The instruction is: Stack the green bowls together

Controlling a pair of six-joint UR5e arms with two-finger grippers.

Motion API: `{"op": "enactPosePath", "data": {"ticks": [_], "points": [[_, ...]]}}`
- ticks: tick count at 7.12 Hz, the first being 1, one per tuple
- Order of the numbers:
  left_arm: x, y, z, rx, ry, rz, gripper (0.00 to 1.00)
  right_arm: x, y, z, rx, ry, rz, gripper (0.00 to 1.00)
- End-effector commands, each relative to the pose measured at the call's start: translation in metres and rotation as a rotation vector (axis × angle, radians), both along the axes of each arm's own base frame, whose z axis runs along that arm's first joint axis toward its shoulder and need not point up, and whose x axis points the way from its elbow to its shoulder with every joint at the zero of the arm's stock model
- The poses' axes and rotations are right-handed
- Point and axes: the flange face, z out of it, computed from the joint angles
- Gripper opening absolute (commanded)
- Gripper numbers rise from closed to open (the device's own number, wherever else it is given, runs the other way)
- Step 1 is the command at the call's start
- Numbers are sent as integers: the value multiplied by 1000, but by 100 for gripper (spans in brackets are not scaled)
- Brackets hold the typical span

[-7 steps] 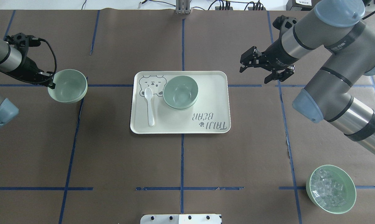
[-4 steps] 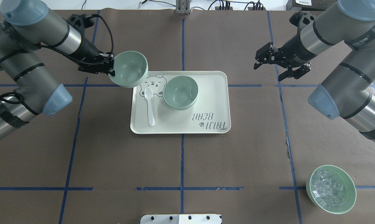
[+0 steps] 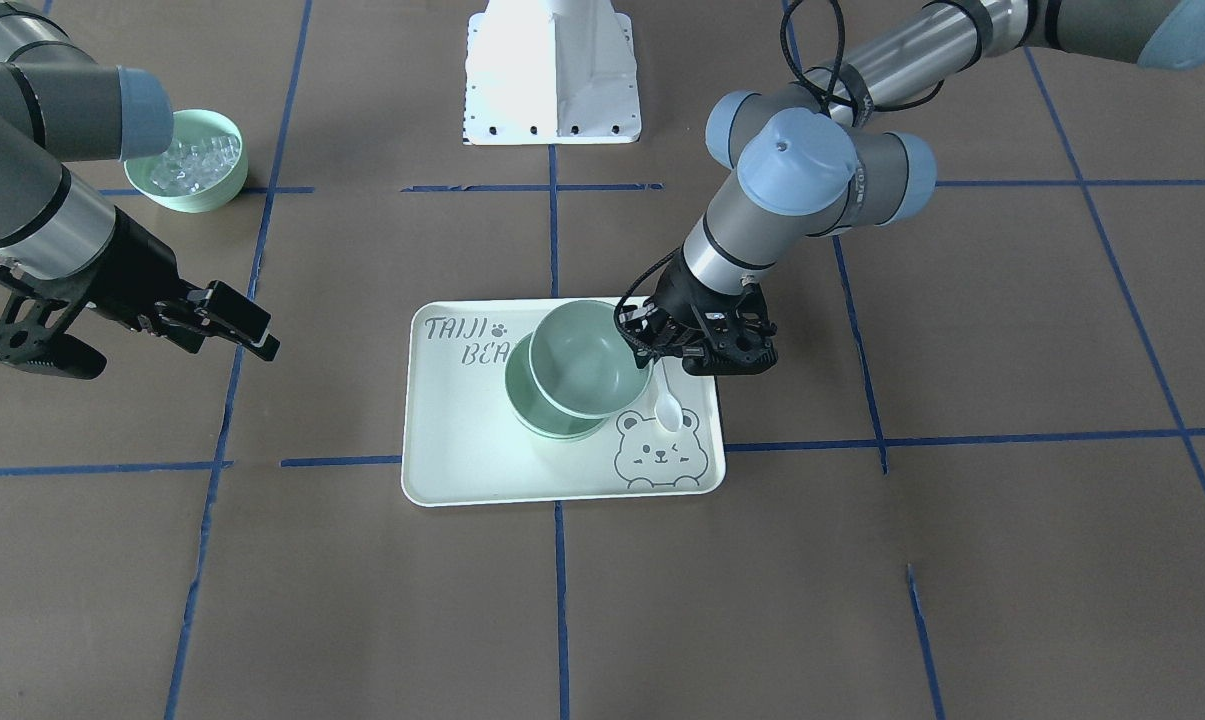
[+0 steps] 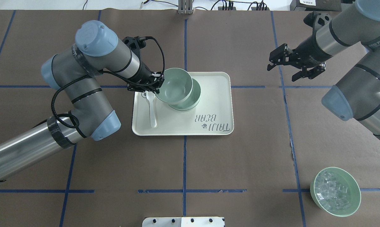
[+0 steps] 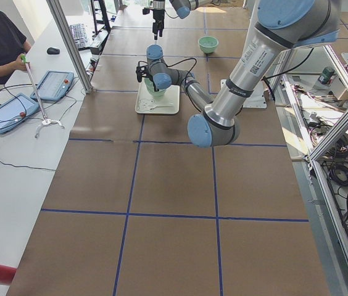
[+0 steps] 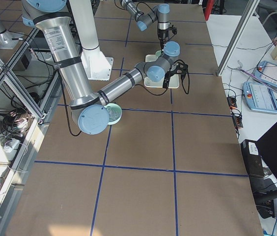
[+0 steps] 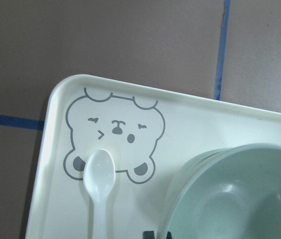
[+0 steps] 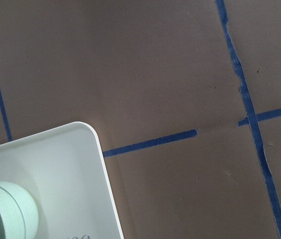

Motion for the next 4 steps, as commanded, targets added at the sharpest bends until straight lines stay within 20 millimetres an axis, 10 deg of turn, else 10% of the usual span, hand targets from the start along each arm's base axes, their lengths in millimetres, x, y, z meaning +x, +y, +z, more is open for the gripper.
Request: {"op": "enactPosePath", "data": {"ticks": [1,4], "points": [[9,1,1,3,-4,4,0,0,0,2,-2,2,0,100],[28,-7,-10,18,-22,-21,0,0,0,4,-6,5,1,100]]}}
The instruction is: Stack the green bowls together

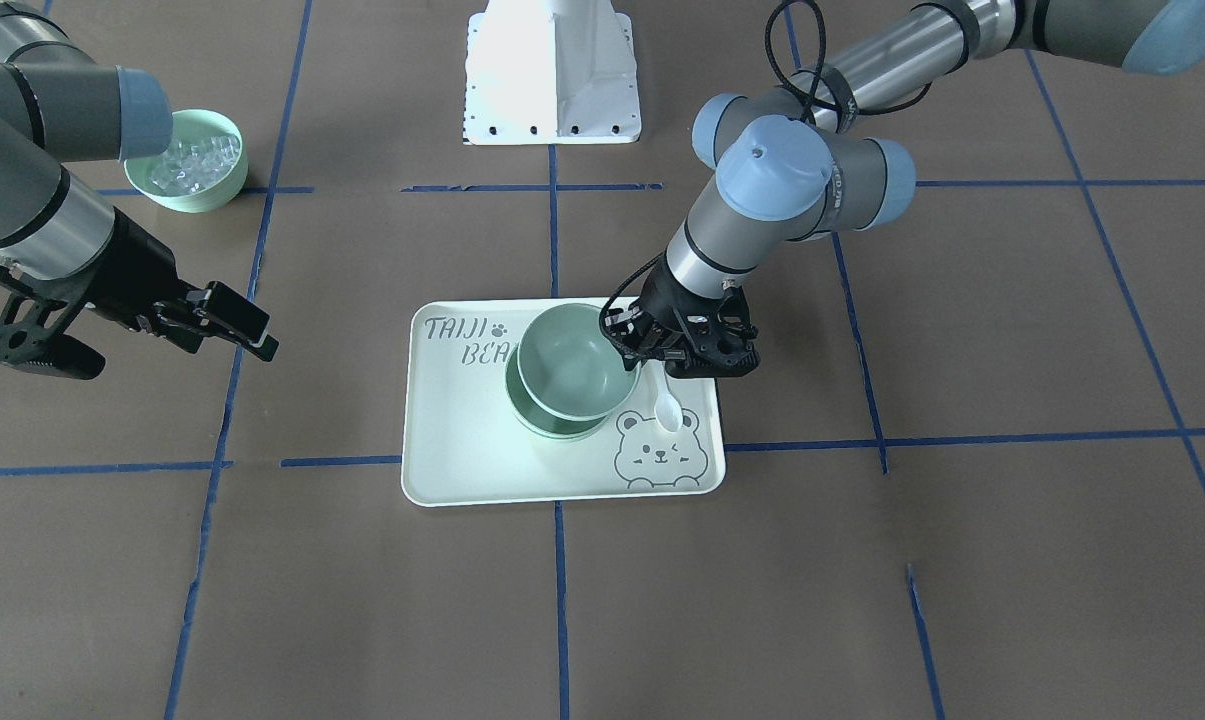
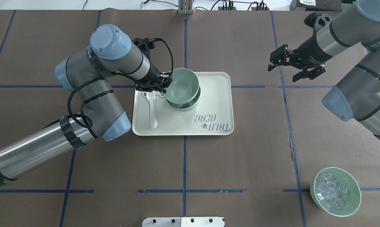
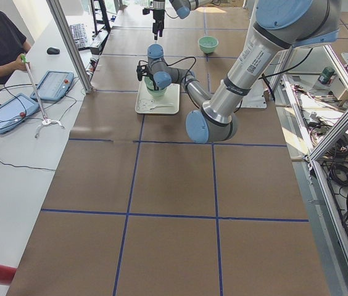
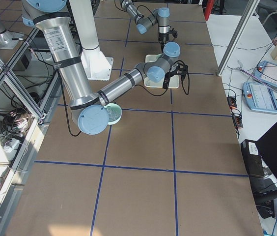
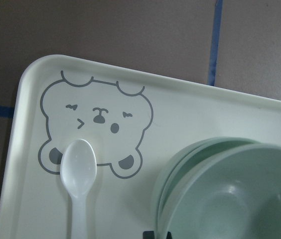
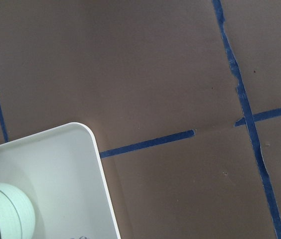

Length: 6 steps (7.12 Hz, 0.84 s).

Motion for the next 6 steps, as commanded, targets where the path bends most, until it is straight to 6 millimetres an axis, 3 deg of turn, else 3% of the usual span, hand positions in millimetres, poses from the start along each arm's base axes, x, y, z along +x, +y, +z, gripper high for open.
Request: {"op": "enactPosePath", "data": {"ticks": [1,2,3,4,5,6], "points": [[17,10,7,19,-25,-7,93,-2,0,2,-2,4,-3,100],[27,19,3,64,-45,-52,100,-2,0,2,-2,4,-3,100],[11,12,-6,79,-32,-71,100,-2,0,2,-2,3,-4,100],[-30,-8,-14,130,-17,-69,100,-2,1,1,-2,1,-5,100],[-82,-7,-2,155,-12,-35,100,2,-1,0,1,-1,1,100],[-147,-3,13,234,-50,-36,100,35,-10,16,-27,11,45,100]]}}
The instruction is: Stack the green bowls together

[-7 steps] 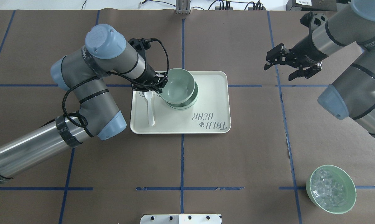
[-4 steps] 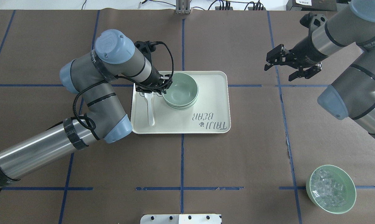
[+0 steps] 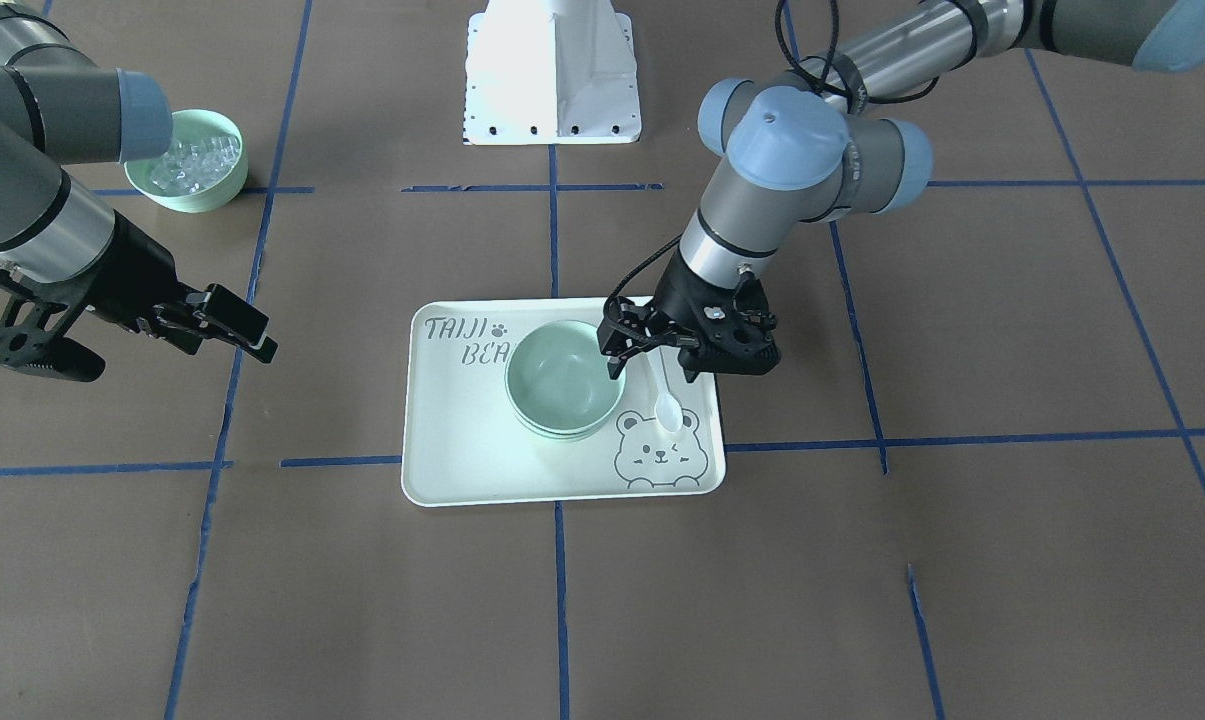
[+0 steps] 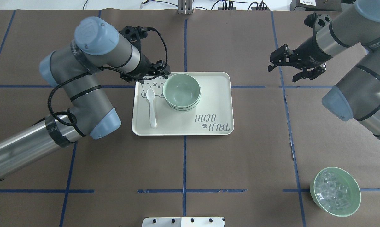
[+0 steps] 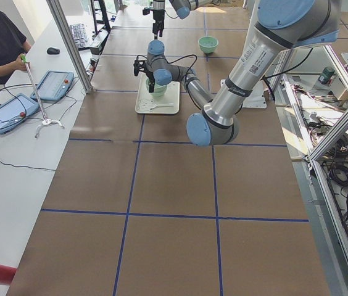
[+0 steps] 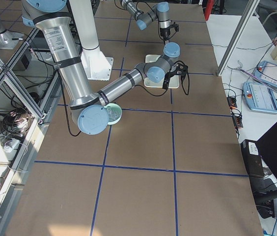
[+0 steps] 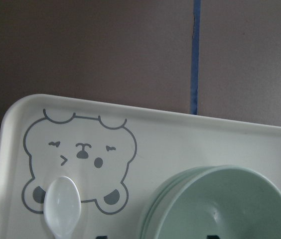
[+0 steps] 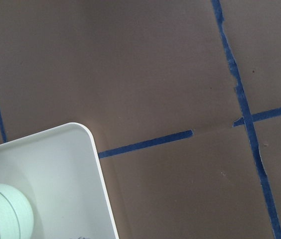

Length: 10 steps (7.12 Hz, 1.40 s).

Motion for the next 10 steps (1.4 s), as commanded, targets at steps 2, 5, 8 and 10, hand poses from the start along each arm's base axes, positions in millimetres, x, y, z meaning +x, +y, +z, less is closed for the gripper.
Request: {"op": "enactPosePath", "data": {"ticks": [2,5,8,10], "points": [[-183,-10,79,269,-198,42,100,120,-17,91,129,103,-53,100],[-407,-19,208,446,-394,146,100,260,-32,179,267,246,-236,100],[-521,-8,315,311,-465,307,100,301,-4,224,280,264,-322,100],[-514,34,367,172,-320,333,100,303,1,224,293,266,-327,100]]}}
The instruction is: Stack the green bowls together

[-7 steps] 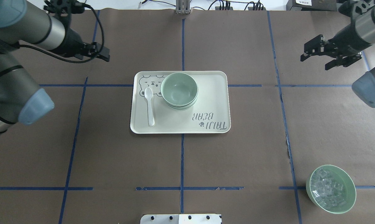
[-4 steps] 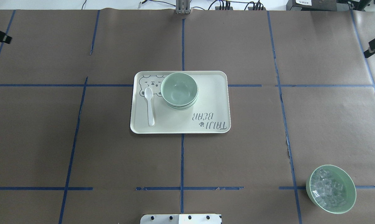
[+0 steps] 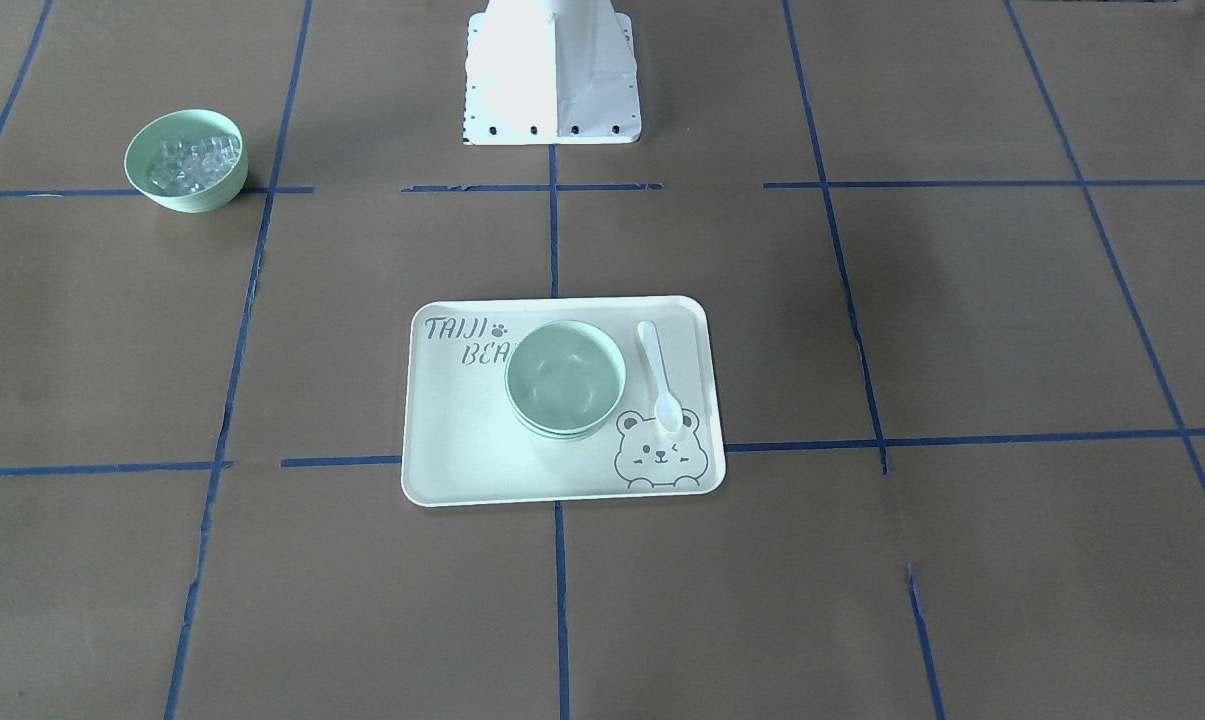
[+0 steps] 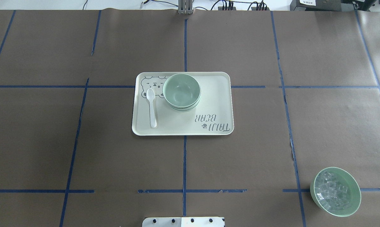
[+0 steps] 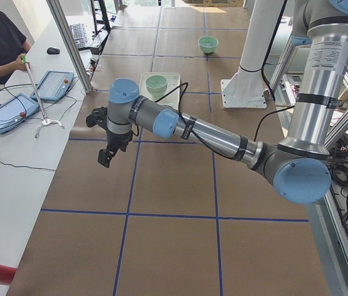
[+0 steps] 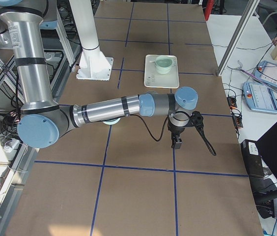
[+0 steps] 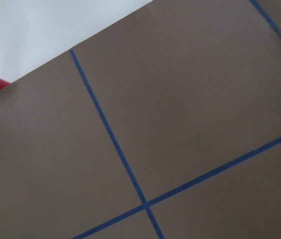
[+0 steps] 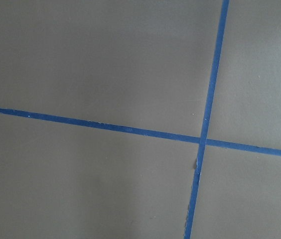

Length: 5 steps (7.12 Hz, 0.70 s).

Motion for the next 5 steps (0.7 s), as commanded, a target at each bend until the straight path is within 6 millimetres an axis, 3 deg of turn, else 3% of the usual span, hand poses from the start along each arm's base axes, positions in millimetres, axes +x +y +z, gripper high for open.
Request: {"op": "enactPosePath", "data": {"ticks": [1,2,4,5], "points": [[1,27,48,-126,53,7,100,3,4,7,16,3,-26,100],[0,27,32,-99,50,1,100,1,7,8,8,-6,-28,100],[2,29,54,-68,44,10,100,0,8,13,-26,-21,-16,100],[11,19,52,-56,-43,30,100,0,11,15,-25,-15,-19,100]]}}
